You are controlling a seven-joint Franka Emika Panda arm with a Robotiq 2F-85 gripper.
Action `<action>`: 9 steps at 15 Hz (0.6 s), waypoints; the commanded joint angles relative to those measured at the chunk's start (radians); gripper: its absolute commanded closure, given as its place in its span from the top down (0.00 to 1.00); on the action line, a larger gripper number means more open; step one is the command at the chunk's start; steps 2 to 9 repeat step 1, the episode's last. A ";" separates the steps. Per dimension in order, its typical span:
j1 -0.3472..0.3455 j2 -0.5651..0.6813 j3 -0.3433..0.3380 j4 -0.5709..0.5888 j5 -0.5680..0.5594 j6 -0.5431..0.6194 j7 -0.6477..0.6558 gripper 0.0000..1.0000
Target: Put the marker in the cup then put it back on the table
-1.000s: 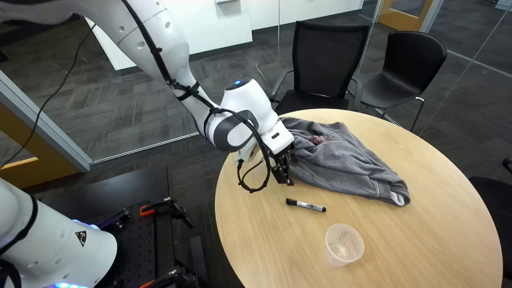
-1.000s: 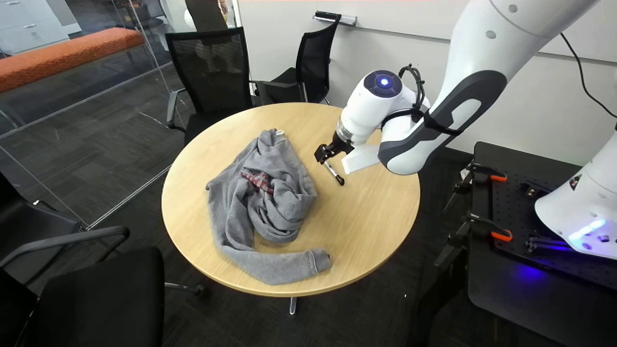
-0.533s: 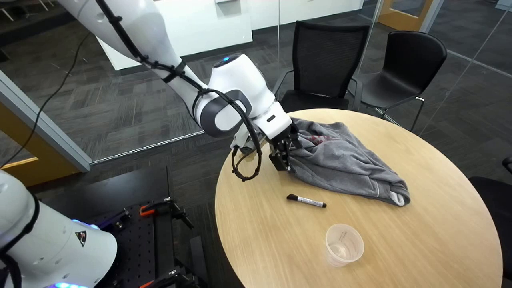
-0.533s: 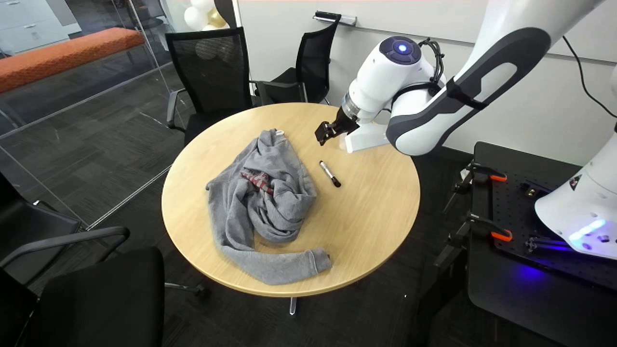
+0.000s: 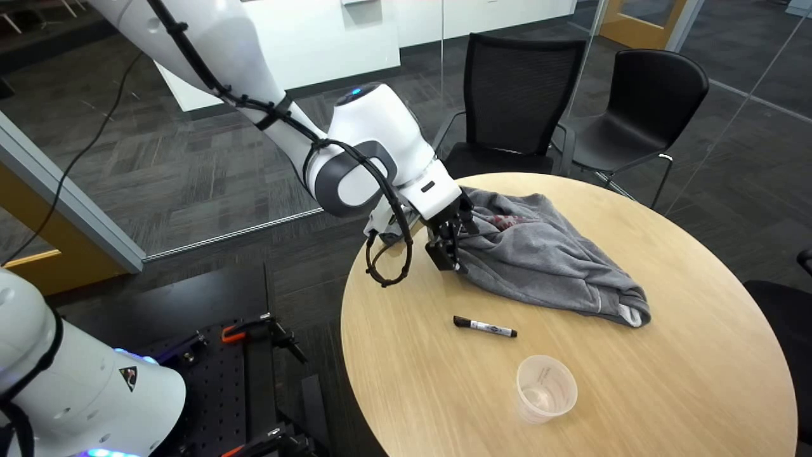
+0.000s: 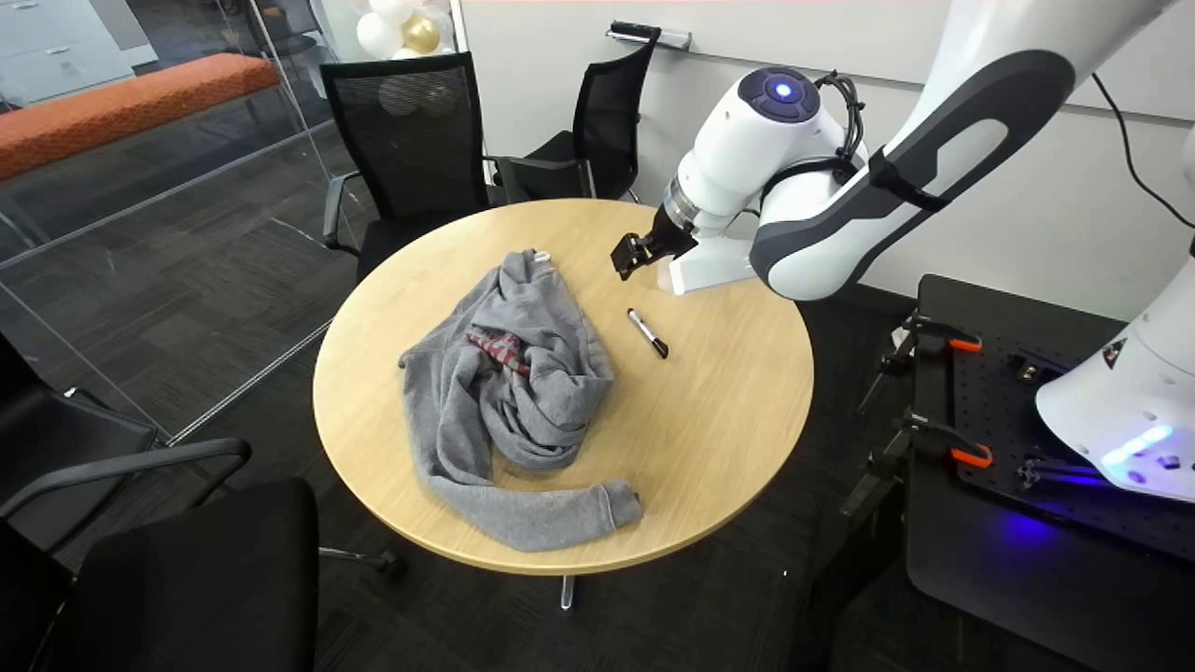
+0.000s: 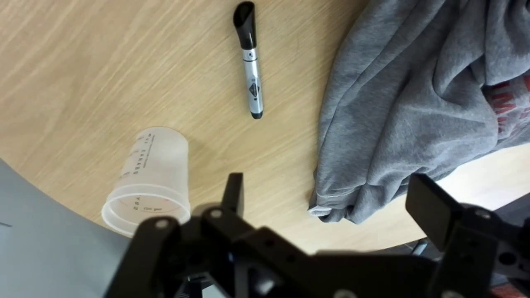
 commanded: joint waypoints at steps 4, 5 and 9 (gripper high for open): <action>0.001 0.004 0.002 0.002 0.032 0.001 -0.027 1.00; 0.001 0.004 0.002 0.002 0.032 0.001 -0.027 1.00; 0.001 0.004 0.002 0.002 0.032 0.001 -0.027 1.00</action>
